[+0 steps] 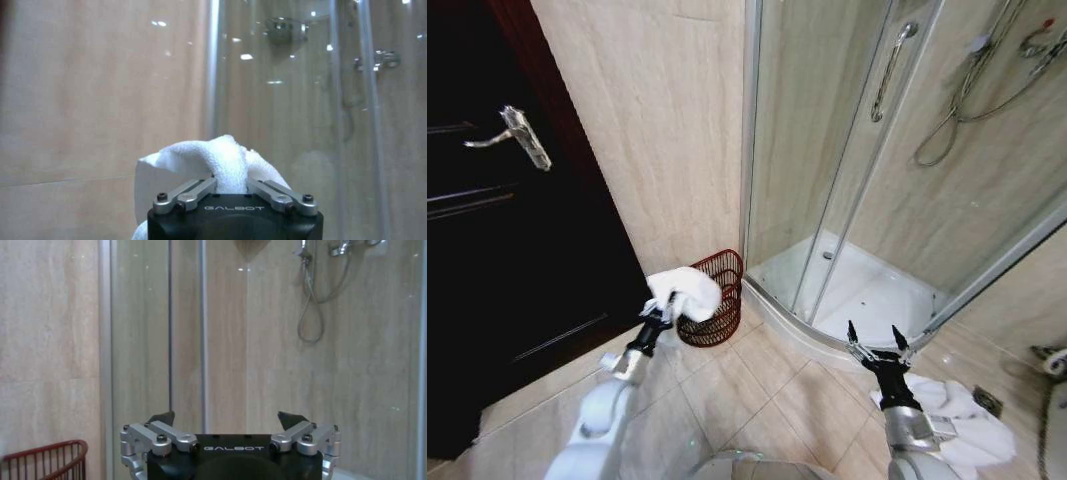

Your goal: Discard the used towel into the hamper.

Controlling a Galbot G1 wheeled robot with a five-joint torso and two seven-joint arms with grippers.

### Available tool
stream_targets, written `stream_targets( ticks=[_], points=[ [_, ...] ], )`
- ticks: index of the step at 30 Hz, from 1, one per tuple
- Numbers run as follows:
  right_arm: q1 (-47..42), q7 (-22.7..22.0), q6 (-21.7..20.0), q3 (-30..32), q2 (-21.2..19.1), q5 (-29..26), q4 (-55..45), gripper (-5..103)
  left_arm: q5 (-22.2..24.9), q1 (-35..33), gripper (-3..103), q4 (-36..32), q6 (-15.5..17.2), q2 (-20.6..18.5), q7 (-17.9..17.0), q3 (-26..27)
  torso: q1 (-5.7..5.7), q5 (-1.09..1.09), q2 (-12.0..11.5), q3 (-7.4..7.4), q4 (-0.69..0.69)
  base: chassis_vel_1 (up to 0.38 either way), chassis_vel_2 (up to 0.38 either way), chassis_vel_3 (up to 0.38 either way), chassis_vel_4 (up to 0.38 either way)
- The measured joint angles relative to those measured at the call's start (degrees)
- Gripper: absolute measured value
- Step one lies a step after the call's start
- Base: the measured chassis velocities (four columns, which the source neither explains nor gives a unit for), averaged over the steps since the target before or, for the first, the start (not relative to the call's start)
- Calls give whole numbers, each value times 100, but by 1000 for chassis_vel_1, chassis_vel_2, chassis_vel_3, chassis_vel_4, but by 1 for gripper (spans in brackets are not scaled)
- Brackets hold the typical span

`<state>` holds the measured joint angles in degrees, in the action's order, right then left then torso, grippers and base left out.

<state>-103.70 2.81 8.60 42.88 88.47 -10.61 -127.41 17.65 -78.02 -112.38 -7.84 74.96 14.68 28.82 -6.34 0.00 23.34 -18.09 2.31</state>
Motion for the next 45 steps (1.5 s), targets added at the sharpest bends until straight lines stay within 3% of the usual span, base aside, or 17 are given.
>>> stream_targets(
  ticks=[4,5,8,9,12,13,15,17,26,38,45],
  points=[
    [-21,-33,-3,93,28,-11,-80,100,139,1073,2,400,218,-258,-644,-999,-1,-1,1,-3,1,0,0,0,0],
    [-21,-33,-3,93,28,-11,-80,100,139,1073,2,400,218,-258,-644,-999,-1,-1,1,-3,1,0,0,0,0],
    [-35,-51,-2,124,70,30,-112,100,489,2186,2,925,230,-426,-1007,-1732,-2,0,2,-4,0,0,0,0,0],
    [-35,-51,-2,124,70,30,-112,100,489,2186,2,925,230,-426,-1007,-1732,-2,0,2,-4,0,0,0,0,0],
    [-35,-68,2,142,118,58,-168,100,706,3183,2,1533,255,-506,-1230,-2304,-3,0,3,-4,-1,0,0,0,0],
    [-35,-68,2,142,118,58,-168,100,706,3183,2,1533,255,-506,-1230,-2304,-3,0,3,-4,-1,0,0,0,0],
    [-30,-90,6,178,135,41,-203,100,768,4124,2,2240,234,-526,-1275,-2467,-3,0,4,-5,0,0,0,0,0],
    [-25,-96,31,225,123,15,-172,100,768,4522,2,2577,187,-591,-1272,-2452,-4,-1,4,-5,0,0,0,0,0],
    [-36,-112,185,313,120,-115,57,100,727,5210,2,3244,88,-819,-1059,-2333,-4,0,7,-5,1,0,0,0,0],
    [-53,-136,250,449,23,-300,35,100,359,4761,2,4131,-322,-517,-947,-2336,-4,-1,7,-6,0,0,0,0,0],
    [-77,-140,288,439,18,-355,11,100,-484,4666,2,4916,-531,-511,-817,-2002,-4,-2,8,-6,1,0,0,0,0]
  ],
)
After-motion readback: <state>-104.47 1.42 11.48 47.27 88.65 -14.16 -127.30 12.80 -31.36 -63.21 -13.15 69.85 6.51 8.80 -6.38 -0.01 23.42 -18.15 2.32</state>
